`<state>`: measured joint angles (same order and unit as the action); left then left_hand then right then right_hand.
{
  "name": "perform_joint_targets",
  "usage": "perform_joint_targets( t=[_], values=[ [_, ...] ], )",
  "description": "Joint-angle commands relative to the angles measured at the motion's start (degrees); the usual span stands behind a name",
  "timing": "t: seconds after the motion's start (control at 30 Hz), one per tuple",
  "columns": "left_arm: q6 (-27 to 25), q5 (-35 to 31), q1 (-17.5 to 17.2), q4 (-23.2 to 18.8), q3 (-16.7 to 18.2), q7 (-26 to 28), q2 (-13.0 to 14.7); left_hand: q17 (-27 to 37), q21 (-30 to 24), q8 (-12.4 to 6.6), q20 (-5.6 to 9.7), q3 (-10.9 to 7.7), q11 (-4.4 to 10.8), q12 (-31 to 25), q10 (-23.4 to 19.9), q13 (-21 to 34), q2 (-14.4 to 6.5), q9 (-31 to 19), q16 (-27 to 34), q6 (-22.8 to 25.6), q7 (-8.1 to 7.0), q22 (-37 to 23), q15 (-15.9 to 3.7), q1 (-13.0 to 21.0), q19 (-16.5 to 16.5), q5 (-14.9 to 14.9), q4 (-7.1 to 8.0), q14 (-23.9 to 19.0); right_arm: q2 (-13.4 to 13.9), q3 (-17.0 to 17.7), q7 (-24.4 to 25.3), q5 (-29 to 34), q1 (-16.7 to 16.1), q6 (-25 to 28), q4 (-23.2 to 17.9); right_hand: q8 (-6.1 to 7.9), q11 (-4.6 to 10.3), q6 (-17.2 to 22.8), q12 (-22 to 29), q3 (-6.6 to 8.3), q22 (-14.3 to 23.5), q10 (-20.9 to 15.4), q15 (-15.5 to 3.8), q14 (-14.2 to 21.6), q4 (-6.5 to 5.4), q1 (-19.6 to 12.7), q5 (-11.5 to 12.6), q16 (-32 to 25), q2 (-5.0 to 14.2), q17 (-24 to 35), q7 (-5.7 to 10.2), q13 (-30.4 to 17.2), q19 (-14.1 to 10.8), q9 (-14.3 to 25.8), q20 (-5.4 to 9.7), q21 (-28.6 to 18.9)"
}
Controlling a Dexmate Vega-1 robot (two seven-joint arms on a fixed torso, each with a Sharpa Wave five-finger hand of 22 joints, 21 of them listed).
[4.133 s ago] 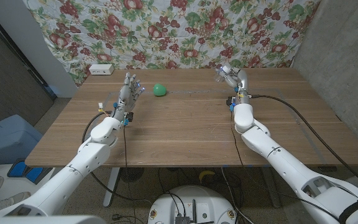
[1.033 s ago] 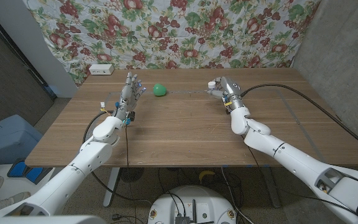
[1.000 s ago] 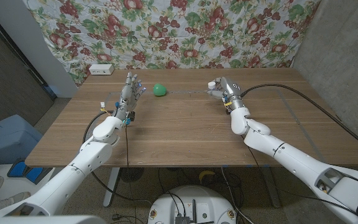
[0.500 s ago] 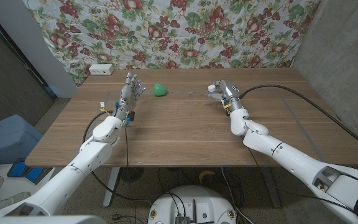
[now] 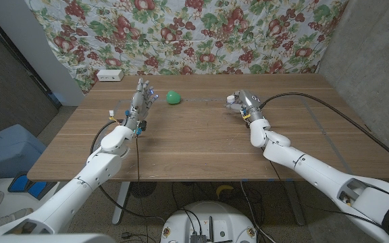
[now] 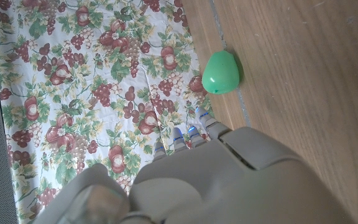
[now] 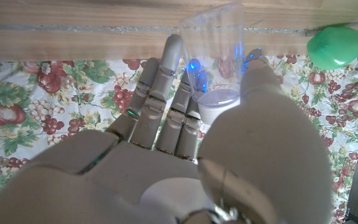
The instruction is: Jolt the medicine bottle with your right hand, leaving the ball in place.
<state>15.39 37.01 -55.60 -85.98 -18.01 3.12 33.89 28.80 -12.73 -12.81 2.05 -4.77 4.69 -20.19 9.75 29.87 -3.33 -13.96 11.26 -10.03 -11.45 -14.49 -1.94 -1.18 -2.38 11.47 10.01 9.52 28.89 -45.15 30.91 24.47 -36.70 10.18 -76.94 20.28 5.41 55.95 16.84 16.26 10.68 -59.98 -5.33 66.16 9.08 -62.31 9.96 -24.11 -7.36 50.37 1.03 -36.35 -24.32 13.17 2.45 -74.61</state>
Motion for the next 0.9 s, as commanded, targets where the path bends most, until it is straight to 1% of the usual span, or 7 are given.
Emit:
perform_joint_targets(
  t=[0.03, 0.33, 0.5, 0.63, 0.67, 0.77, 0.9],
  values=[
    [-0.5, -0.3, 0.5, 0.1, -0.3, 0.3, -0.2, 0.2, -0.4, -0.19, 3.59, 0.05, 0.07, -0.4, 2.3, 0.2, -4.2, -0.3, 0.3, -2.5, -0.52, -0.2, -11.85, -0.1, -0.4, 0.4, 0.42, 9.4, -0.3, -1.0, -0.7, -0.5, 1.1, 1.2, 2.1, -0.39, -0.17, 0.2, -0.3, -0.01, -0.1, -0.5, -7.72, 7.9, 0.08, -15.1, 0.3, 0.1, 14.83, 0.1, -0.39, 0.0, 0.4, 0.2, 9.60, -0.6],
    [-0.6, -0.5, 1.2, 0.6, -0.6, 0.3, -0.4, 0.2, -0.4, -0.19, 3.59, 0.05, 0.07, -0.4, 2.3, 0.2, -4.2, -0.3, 0.3, -2.5, -0.52, -0.2, -11.85, -0.1, -0.4, 0.4, 0.42, 9.4, -0.5, -1.5, -0.1, -0.7, 1.7, 1.5, 3.4, -1.83, 0.05, -2.2, -2.0, 0.05, -0.3, 1.2, -7.84, 5.0, -0.06, -14.3, 1.0, 2.8, 14.36, -1.7, -0.36, 0.7, 1.4, 0.2, 8.93, -0.6],
    [-0.7, -0.6, 1.6, 1.0, -0.8, 0.2, -0.6, 0.2, -0.4, -0.19, 3.59, 0.05, 0.07, -0.4, 2.3, 0.2, -4.2, -0.3, 0.3, -2.5, -0.52, -0.2, -11.85, -0.1, -0.4, 0.4, 0.42, 9.4, -0.5, -1.6, 0.1, -0.7, 1.7, 2.4, 3.5, -3.39, 0.08, -4.7, -3.4, -0.11, -0.6, 3.4, -7.85, 1.9, -0.62, -12.2, 1.2, 5.1, 13.88, -2.7, -0.14, 1.0, 2.4, 0.2, 8.26, -0.2],
    [-0.7, -0.6, 1.9, 1.2, -0.9, 0.1, -0.8, 0.2, -0.4, -0.19, 3.59, 0.05, 0.07, -0.4, 2.3, 0.2, -4.2, -0.3, 0.3, -2.5, -0.52, -0.2, -11.85, -0.1, -0.4, 0.4, 0.42, 9.4, -0.4, -1.6, 0.4, -0.6, 1.6, 3.5, 3.2, -4.85, 0.03, -6.9, -4.8, -1.06, -0.8, 5.6, -7.37, -2.2, -1.97, -7.7, 1.3, 7.2, 12.82, -3.2, 0.66, 1.6, 1.9, 0.2, 6.48, 0.2],
    [-0.7, -0.6, 2.0, 1.3, -1.0, 0.0, -0.8, 0.2, -0.4, -0.19, 3.59, 0.05, 0.07, -0.4, 2.3, 0.2, -4.2, -0.3, 0.3, -2.5, -0.52, -0.2, -11.85, -0.1, -0.4, 0.4, 0.42, 9.4, -0.3, -1.7, 0.2, -0.7, 1.6, 3.6, 3.1, -5.39, 0.07, -7.8, -5.2, -1.68, -0.9, 6.4, -6.93, -3.9, -2.68, -5.4, 1.3, 7.8, 12.25, -3.3, 0.79, 2.0, 1.5, 0.2, 5.69, 0.4],
    [-0.6, -0.7, 2.1, 1.3, -1.0, -0.1, -0.8, 0.2, -0.4, -0.19, 3.59, 0.05, 0.07, -0.4, 2.3, 0.2, -4.2, -0.3, 0.3, -2.5, -0.52, -0.2, -11.85, -0.1, -0.4, 0.4, 0.42, 9.4, 0.0, -1.7, -0.7, -0.9, 1.6, 4.5, 2.4, -6.99, 0.22, -10.8, -6.2, -2.40, -1.1, 9.7, -6.38, -7.2, -3.14, -2.4, 1.4, 8.9, 11.07, -3.4, 0.75, 2.5, 0.6, 0.1, 4.20, 1.2],
    [-0.7, -0.6, 2.1, 1.4, -1.0, -0.2, -0.8, 0.2, -0.4, -0.19, 3.59, 0.05, 0.07, -0.4, 2.3, 0.2, -4.2, -0.3, 0.3, -2.5, -0.52, -0.2, -11.85, -0.1, -0.4, 0.4, 0.42, 9.4, 0.4, -1.9, -2.4, -1.1, 1.6, 6.0, 1.2, -9.05, -0.78, -16.1, -6.7, -4.11, -1.2, 15.3, -5.50, -13.3, -4.08, 2.9, 0.9, 9.8, 9.20, -2.9, 1.01, 3.5, -0.2, -0.2, 0.69, 3.1]
  ],
)
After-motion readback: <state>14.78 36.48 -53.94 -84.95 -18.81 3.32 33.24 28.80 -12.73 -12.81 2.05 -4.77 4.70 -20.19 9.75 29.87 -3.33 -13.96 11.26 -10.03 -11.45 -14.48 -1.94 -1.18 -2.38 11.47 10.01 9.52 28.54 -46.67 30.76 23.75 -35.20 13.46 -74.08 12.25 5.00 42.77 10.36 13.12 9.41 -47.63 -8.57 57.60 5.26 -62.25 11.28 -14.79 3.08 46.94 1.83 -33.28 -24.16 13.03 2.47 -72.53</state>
